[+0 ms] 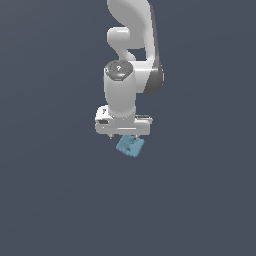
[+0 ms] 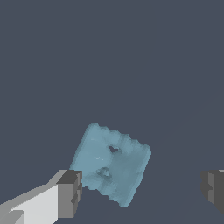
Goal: Pick up the object and move it to a goal position.
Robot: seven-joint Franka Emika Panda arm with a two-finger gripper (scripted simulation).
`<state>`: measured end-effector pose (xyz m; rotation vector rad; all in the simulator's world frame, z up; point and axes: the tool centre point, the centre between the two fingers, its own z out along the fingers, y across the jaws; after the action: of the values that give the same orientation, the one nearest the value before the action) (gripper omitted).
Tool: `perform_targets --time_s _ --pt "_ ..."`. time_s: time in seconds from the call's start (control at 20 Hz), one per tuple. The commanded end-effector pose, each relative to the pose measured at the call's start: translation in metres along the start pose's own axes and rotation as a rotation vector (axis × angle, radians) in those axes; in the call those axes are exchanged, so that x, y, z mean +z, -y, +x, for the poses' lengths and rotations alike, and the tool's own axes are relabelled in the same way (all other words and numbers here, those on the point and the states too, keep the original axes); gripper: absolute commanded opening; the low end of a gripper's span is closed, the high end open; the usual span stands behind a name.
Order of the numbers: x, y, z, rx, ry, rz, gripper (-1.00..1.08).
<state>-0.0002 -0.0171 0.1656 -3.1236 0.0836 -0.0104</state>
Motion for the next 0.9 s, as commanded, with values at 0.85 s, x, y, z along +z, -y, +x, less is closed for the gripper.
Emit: perform_targets --time_s 0.85 --pt "0.037 0.007 -0.015 -0.469 0.01 -0.016 1.0"
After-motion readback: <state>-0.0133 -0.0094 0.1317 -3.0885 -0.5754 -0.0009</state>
